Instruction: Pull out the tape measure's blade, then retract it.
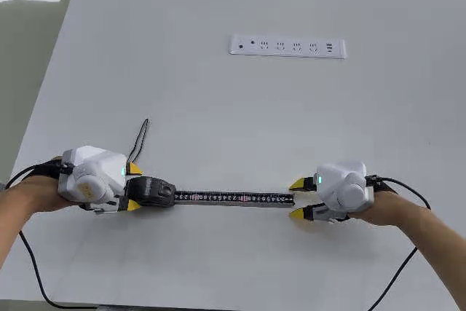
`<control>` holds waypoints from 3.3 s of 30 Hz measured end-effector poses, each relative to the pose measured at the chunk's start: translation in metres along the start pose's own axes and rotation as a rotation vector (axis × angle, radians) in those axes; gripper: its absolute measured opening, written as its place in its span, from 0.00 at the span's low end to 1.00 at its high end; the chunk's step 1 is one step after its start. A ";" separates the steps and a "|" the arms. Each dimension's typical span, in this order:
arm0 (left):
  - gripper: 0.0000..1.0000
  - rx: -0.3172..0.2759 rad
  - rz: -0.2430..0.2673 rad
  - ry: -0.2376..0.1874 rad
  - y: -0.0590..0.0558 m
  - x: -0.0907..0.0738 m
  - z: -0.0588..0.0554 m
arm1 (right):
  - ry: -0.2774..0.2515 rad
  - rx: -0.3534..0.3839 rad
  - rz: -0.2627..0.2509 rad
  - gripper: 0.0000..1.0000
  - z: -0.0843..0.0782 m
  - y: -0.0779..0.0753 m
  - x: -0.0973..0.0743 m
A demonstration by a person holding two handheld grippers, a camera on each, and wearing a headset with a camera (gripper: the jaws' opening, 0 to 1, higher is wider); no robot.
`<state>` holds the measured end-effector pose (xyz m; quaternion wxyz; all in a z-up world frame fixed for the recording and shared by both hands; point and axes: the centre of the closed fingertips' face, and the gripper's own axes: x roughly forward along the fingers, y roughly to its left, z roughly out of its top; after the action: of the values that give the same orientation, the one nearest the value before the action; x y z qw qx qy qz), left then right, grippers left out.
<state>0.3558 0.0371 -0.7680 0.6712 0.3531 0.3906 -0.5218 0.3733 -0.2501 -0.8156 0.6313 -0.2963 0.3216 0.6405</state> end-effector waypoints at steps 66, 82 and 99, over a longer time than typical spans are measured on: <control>0.99 -0.763 0.513 -0.345 -0.085 -0.052 0.023 | -0.222 0.534 -0.545 0.85 0.059 0.080 -0.070; 0.99 -0.862 0.621 -0.387 -0.090 -0.060 0.027 | -0.248 0.585 -0.611 0.86 0.065 0.088 -0.071; 0.97 -0.897 0.642 -0.399 -0.091 -0.058 0.037 | -0.260 0.626 -0.631 0.85 0.067 0.087 -0.071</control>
<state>0.2645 0.0106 -0.7057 0.9400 0.0300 0.3130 -0.1325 0.2898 -0.2414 -0.7154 0.8896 -0.0920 0.3118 0.3209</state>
